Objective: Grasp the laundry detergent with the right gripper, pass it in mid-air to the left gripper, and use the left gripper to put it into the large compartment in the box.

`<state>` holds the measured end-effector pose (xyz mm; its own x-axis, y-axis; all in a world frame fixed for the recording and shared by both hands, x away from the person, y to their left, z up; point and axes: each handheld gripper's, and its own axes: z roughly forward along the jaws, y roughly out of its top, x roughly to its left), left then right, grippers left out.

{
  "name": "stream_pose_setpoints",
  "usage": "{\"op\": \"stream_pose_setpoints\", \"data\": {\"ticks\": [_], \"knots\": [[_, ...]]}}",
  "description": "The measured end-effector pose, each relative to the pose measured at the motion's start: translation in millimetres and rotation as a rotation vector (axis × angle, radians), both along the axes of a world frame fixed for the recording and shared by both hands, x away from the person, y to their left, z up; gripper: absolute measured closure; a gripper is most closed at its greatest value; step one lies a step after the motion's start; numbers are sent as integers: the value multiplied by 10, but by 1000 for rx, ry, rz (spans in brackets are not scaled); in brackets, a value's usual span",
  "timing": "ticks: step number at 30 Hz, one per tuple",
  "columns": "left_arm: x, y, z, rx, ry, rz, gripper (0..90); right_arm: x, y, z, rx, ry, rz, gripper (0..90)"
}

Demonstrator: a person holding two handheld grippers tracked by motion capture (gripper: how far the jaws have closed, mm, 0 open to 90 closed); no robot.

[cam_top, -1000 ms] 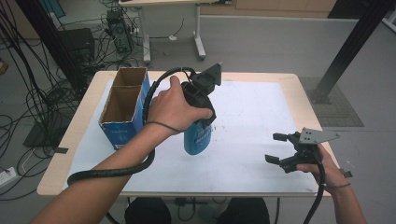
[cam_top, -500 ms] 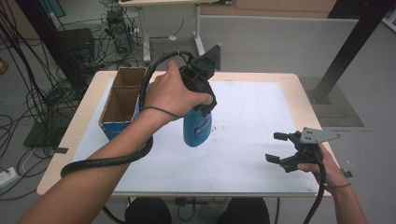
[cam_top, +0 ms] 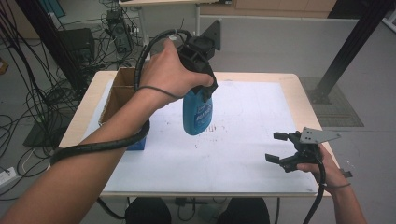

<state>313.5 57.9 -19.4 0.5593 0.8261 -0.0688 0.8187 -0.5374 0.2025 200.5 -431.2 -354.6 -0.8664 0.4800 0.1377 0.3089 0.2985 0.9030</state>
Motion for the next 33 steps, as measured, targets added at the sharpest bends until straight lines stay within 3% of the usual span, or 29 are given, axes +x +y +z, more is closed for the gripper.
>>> {"op": "stream_pose_setpoints", "data": {"ticks": [17, 28, 33], "knots": [[83, 42, 462, 6, -38, 59, 376, -29, -32, -35, 7, 1, -10, 86], [160, 74, 583, 10, -43, 85, 376, -42, -52, -40, 6, 3, -16, 87], [210, 162, 602, 3, -47, 123, 376, -40, -48, -28, 8, -1, -17, 86]]}}
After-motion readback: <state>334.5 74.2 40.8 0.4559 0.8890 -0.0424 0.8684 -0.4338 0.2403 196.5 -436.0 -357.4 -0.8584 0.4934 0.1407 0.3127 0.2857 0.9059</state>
